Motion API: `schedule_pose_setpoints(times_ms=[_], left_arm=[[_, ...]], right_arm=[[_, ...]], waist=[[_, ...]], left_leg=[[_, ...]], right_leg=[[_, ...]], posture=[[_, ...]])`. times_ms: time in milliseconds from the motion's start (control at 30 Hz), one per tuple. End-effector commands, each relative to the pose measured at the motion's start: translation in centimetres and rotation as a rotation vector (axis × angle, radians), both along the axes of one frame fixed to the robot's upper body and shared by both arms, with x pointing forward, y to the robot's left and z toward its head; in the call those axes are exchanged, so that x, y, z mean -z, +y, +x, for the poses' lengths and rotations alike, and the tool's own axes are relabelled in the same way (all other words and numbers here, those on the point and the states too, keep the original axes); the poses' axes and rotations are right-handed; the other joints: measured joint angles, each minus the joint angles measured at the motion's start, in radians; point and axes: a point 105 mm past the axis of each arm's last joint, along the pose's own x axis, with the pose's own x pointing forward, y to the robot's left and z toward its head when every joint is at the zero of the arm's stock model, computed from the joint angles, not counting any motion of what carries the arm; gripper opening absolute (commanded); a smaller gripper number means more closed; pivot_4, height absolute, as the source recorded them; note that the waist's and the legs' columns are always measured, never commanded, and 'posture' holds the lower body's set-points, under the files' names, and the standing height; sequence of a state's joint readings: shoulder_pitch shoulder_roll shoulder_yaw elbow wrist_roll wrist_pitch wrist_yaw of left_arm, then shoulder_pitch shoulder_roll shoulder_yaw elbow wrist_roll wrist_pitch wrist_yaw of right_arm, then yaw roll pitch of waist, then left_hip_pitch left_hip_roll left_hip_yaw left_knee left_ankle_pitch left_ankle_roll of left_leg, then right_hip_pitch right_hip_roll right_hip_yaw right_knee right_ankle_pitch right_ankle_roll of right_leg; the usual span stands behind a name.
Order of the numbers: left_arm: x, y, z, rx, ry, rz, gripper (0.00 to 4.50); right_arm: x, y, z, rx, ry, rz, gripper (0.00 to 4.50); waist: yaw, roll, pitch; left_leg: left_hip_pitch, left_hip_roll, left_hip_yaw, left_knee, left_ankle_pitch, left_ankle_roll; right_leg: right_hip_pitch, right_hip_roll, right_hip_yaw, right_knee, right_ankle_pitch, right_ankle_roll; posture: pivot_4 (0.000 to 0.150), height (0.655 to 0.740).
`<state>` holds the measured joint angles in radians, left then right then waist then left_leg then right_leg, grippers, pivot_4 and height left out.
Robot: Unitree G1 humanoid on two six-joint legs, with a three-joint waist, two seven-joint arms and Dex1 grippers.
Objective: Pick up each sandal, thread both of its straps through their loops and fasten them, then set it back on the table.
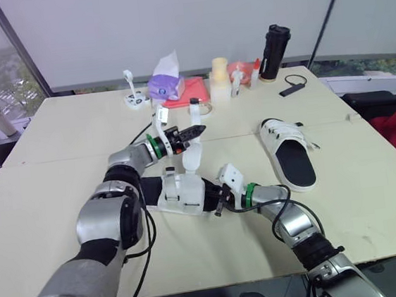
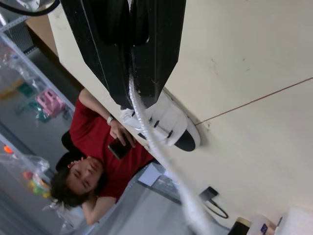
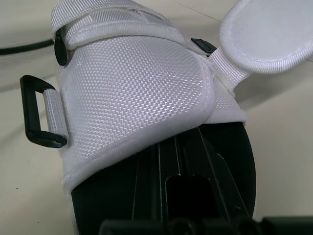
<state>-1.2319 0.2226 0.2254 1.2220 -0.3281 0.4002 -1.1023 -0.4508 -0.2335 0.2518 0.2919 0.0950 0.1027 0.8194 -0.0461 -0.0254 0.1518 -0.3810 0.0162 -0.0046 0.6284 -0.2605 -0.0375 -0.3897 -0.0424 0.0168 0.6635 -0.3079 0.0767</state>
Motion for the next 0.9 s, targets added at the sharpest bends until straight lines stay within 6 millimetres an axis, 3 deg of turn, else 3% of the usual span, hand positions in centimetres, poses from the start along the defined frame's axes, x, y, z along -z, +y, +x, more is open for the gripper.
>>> schedule_pose_setpoints(times_ms=[33,100,167,267,400,600,900], left_arm=[[-3.8,0.2,-0.5,0.044,-0.310,0.082,0.08],[-3.3,0.2,-1.5,0.075,-0.499,0.210,0.08],[-1.2,-0.1,-3.5,0.200,-0.633,0.355,0.08],[1.1,0.1,-5.0,0.232,-0.774,0.490,0.08],[3.8,1.8,-7.3,0.272,-1.214,0.697,0.08],[2.1,2.6,-8.7,0.206,-1.702,0.722,0.08],[1.0,3.1,-8.4,0.142,-1.965,0.808,0.08]], right_arm=[[3.8,0.1,-1.2,-0.011,0.128,-0.081,0.00],[3.9,-0.1,-1.2,-0.011,0.129,-0.083,0.00],[4.0,-0.2,-1.2,-0.010,0.130,-0.086,0.00],[4.1,0.0,-1.3,-0.019,0.131,-0.087,0.00],[4.0,0.4,-1.3,-0.031,0.128,-0.084,0.00],[4.1,0.4,-1.2,-0.038,0.127,-0.087,0.00],[4.1,0.4,-1.1,-0.044,0.124,-0.093,0.00]], waist=[[0.000,0.000,0.000],[-0.001,0.001,0.000],[0.000,0.001,0.000],[0.002,0.001,0.000],[0.002,0.001,-0.001],[0.002,0.001,-0.001],[0.002,0.001,-0.001]], left_leg=[[0.000,0.000,0.000,0.000,0.000,0.000],[0.000,0.000,0.000,0.000,0.000,0.000],[0.001,0.001,0.000,-0.001,0.000,0.000],[0.004,0.001,0.001,-0.002,0.000,0.000],[0.004,0.001,0.001,-0.001,0.000,0.000],[0.005,0.001,0.001,-0.001,0.000,0.000],[0.005,0.001,0.002,0.000,0.000,0.001]], right_leg=[[0.000,0.000,0.000,0.000,0.000,0.000],[0.000,0.000,0.000,0.000,0.000,0.000],[0.000,-0.001,0.002,0.000,0.000,0.000],[0.002,-0.002,0.004,0.000,0.000,0.000],[0.002,-0.003,0.005,0.000,0.000,-0.001],[0.003,-0.004,0.005,0.000,0.000,-0.001],[0.003,-0.003,0.003,0.001,0.000,-0.001]], posture=[[0.150,0.7400],[0.150,0.7400],[0.150,0.7400],[0.150,0.7400],[0.150,0.7400],[0.150,0.7400],[0.150,0.7400]])
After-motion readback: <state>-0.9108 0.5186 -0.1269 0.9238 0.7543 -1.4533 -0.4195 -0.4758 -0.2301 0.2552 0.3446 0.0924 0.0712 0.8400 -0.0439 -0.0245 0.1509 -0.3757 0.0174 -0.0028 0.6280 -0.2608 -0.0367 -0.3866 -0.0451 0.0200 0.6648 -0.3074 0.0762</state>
